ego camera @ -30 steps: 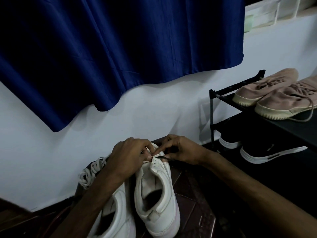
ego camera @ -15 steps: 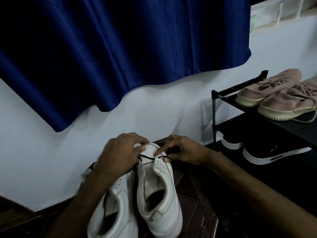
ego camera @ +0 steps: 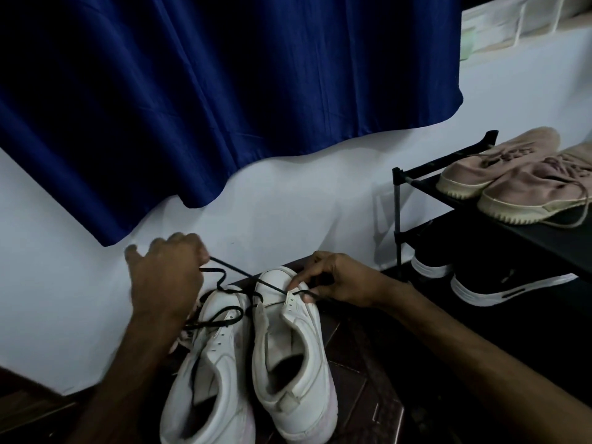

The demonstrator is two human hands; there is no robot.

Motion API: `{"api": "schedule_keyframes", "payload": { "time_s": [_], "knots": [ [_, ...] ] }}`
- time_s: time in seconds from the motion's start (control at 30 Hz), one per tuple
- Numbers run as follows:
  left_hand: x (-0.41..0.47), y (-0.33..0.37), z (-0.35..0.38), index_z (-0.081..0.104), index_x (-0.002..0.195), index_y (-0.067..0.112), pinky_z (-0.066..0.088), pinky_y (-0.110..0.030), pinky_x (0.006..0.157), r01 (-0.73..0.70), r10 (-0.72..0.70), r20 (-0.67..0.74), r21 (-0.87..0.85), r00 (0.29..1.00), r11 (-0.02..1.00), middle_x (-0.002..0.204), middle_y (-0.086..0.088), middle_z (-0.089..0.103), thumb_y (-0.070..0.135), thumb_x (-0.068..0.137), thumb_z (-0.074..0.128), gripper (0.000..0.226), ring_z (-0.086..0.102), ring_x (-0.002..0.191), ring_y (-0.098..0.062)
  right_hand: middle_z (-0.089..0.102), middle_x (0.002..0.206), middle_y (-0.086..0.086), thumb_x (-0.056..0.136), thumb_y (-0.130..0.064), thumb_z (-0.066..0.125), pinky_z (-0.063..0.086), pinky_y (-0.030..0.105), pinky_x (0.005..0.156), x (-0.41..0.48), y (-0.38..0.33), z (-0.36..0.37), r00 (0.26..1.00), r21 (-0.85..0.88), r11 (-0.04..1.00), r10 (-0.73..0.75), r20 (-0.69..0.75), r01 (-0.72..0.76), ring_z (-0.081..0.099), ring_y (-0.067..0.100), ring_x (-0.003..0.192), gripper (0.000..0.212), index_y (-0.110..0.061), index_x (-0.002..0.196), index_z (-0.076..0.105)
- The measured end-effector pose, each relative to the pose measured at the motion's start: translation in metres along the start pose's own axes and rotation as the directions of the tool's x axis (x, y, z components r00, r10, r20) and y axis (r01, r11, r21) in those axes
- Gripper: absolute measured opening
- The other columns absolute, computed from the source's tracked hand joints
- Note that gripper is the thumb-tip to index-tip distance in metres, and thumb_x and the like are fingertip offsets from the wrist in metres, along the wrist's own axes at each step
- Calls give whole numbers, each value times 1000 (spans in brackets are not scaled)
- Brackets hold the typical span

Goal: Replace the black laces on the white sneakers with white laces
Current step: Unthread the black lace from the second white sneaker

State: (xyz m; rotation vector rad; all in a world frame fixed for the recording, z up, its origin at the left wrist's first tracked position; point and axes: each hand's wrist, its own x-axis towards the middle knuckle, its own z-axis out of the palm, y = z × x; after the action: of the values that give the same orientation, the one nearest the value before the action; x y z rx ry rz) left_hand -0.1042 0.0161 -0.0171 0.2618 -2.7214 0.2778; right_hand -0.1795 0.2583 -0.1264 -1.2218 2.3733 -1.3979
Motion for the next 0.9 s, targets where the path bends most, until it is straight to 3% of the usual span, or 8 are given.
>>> {"api": "schedule_keyframes", "payload": {
  "time_s": [0.07, 0.17, 0.23, 0.33, 0.57, 0.73, 0.83, 0.9],
  "knots": [
    [-5, 2, 5, 65, 91, 31, 28, -54, 109, -48, 49, 59, -31, 997, 998, 97, 6, 65, 10, 87, 62, 21, 61, 97, -23, 57, 94, -5, 81, -28, 79, 48, 36, 94, 0, 1, 0, 1000, 6, 1000, 11, 4, -12, 58, 9, 94, 33, -40, 111, 72],
    [-11, 28, 9, 67, 108, 37, 34, -48, 105, -259, 314, 146, -307, 938, 916, 109, 16, 66, 28, 92, 65, 18, 60, 105, -16, 62, 103, 0, 81, -32, 78, 47, 39, 97, 0, 3, -2, 1000, 9, 1000, 13, 8, -13, 59, 12, 102, 34, -43, 112, 71],
    [-12, 42, 9, 71, 105, 37, 38, -45, 104, -286, 398, 200, -427, 895, 858, 108, 18, 68, 30, 89, 68, 17, 61, 103, -11, 63, 105, 2, 82, -32, 78, 46, 40, 99, 0, 3, -1, 1000, 11, 1000, 1, 1, -1, 58, 10, 106, 34, -43, 113, 70],
    [-12, 57, 9, 69, 99, 35, 34, -38, 106, -297, 407, 305, -348, 861, 889, 108, 17, 67, 34, 84, 72, 15, 59, 106, -7, 62, 103, -3, 82, -29, 78, 46, 40, 100, -1, 4, 1, 1000, 25, 1000, 10, -12, -9, 58, 5, 106, 33, -40, 113, 71],
    [-13, 66, 15, 63, 87, 29, 30, -31, 97, -421, 444, 241, -142, 863, 896, 100, 13, 66, 28, 90, 59, 6, 59, 101, -9, 65, 109, 2, 82, -27, 78, 47, 38, 98, -1, 4, -1, 1000, 10, 1000, -16, -10, 16, 59, 10, 105, 33, -36, 113, 73],
    [-7, 41, 10, 59, 95, 34, 26, -46, 109, -360, 351, 117, 62, 929, 931, 101, 12, 62, 25, 91, 60, 10, 59, 102, -12, 59, 96, -5, 82, -28, 78, 48, 35, 96, 1, 0, -2, 1000, -22, 1000, 3, 8, -3, 58, 8, 97, 33, -39, 113, 72],
    [2, 12, 7, 62, 89, 30, 33, -50, 103, -152, 155, -22, 80, 988, 985, 91, 8, 65, 9, 85, 65, 22, 62, 88, -19, 56, 95, -11, 85, -24, 75, 48, 33, 95, 0, 0, -3, 1000, -44, 999, 2, 21, -1, 57, 5, 96, 33, -39, 114, 71],
    [3, 4, 7, 63, 88, 26, 38, -46, 95, -99, 99, -14, 20, 995, 995, 90, 3, 67, 8, 87, 62, 18, 61, 86, -23, 59, 101, -5, 86, -25, 74, 48, 34, 97, 0, 0, -3, 1000, -47, 999, -4, 25, 5, 58, 8, 100, 31, -38, 114, 72]
  ]
}}
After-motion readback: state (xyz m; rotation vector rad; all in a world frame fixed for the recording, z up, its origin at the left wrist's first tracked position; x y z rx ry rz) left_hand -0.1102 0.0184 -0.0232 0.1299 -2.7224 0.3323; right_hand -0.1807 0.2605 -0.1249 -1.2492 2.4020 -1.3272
